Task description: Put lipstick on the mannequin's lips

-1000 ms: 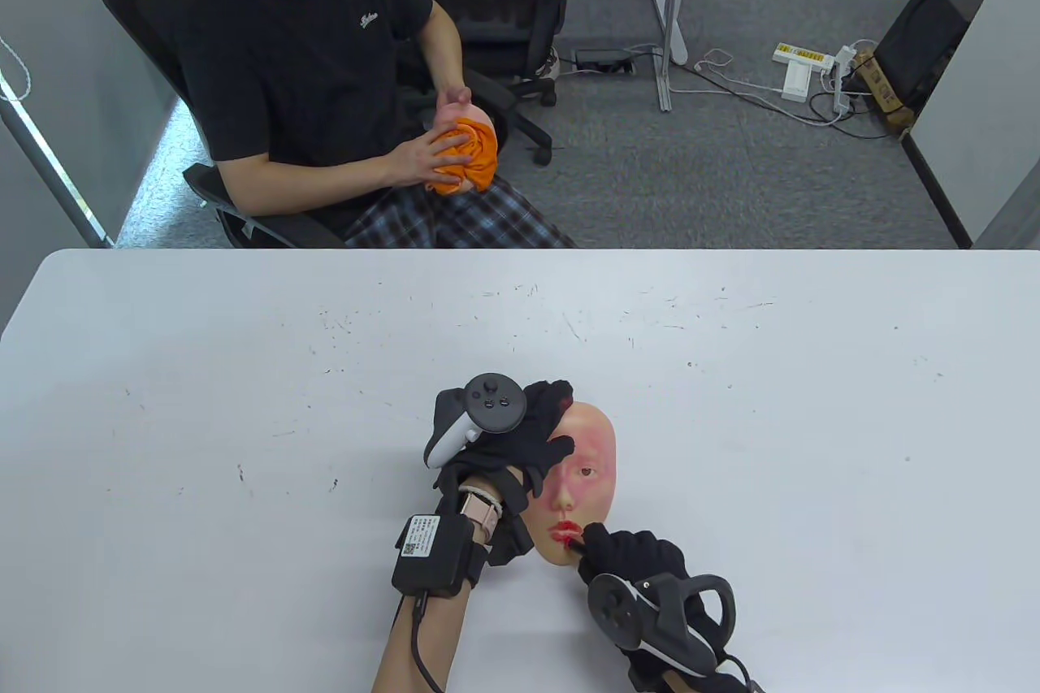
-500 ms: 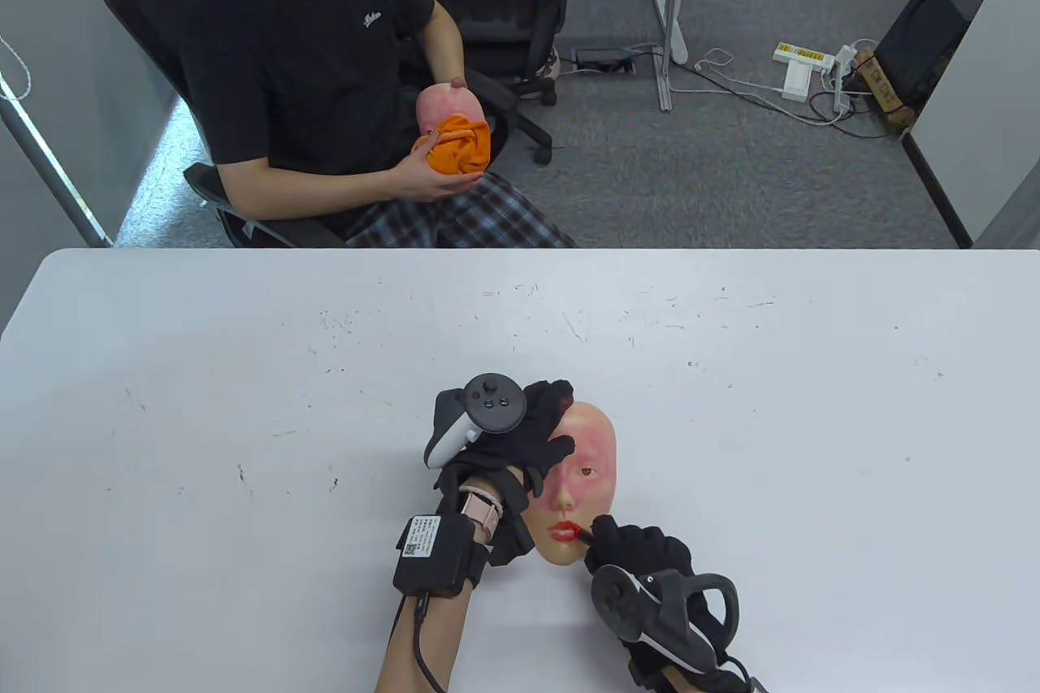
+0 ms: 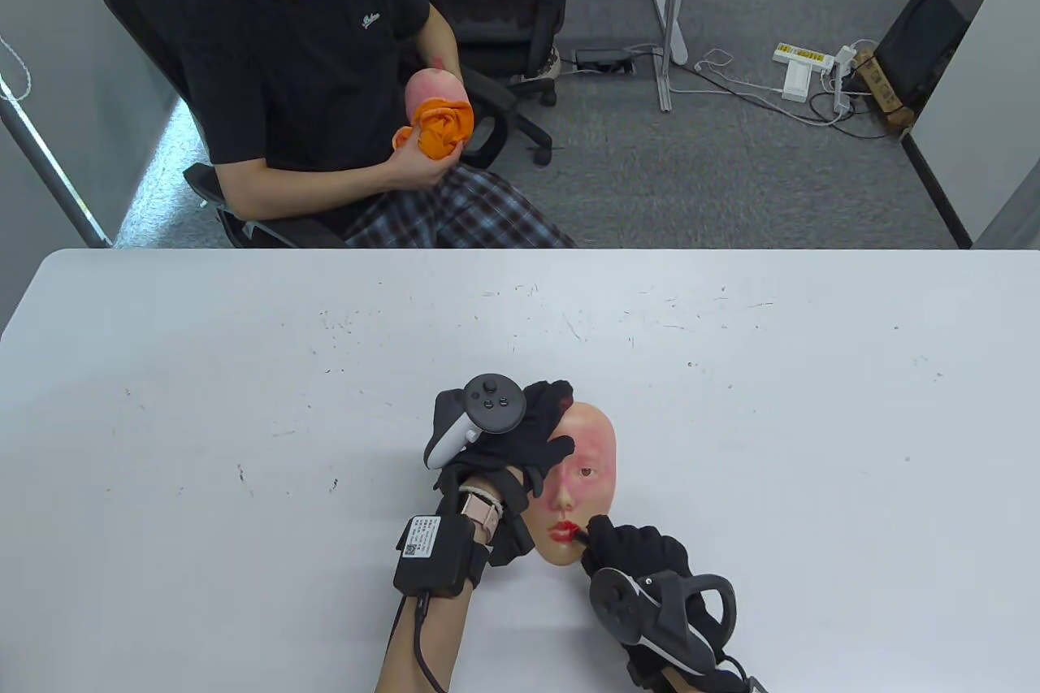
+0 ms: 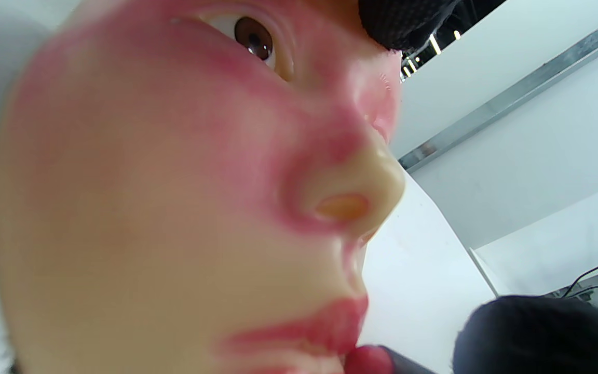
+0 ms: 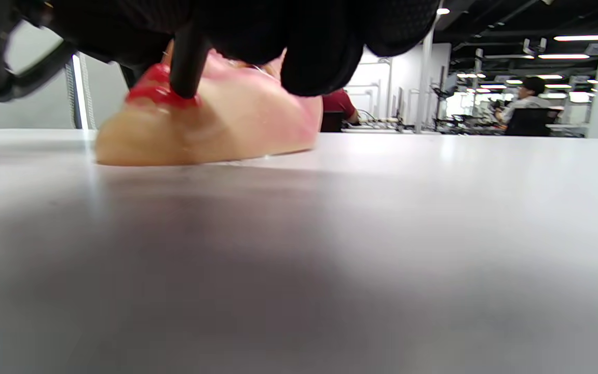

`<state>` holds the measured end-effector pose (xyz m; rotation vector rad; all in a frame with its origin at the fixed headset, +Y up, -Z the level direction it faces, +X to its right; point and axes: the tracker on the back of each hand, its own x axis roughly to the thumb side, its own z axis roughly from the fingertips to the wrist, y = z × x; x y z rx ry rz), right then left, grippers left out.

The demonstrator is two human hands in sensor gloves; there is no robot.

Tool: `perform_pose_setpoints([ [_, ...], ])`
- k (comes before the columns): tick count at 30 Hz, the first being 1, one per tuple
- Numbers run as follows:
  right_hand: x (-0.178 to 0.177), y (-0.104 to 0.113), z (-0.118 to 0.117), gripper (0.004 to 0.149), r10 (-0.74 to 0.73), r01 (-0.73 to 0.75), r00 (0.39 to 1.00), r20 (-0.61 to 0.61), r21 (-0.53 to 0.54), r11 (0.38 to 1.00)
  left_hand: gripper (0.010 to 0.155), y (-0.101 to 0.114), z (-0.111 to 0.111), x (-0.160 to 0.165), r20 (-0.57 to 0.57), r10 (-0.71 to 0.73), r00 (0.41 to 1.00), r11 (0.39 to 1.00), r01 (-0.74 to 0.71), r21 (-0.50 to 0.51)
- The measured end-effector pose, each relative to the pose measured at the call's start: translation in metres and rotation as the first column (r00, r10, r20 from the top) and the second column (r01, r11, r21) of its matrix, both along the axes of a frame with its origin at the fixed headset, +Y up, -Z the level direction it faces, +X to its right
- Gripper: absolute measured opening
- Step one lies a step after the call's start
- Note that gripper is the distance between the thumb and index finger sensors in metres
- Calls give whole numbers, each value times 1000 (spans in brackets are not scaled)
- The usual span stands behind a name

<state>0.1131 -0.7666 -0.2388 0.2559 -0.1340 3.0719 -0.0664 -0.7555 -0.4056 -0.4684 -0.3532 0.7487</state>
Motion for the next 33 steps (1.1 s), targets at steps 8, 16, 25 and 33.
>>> perform_pose_setpoints([
  [8, -2, 0, 1, 51, 3, -3, 1000, 11, 16, 1000, 76, 0, 0, 0, 1, 7, 1000, 1000, -7, -1],
  [16, -5, 1, 6, 51, -14, 15, 999, -37, 25, 1000, 76, -1, 0, 0, 2, 9, 1000, 1000, -9, -1],
  [25, -5, 1, 4, 51, 14, -13, 1000, -14, 18, 1000, 75, -1, 0, 0, 3, 10, 1000, 1000, -10, -2],
  [33, -4, 1, 3, 51, 12, -12, 1000, -4, -8, 1000, 75, -1, 0, 0, 4, 10, 1000, 1000, -10, -3],
])
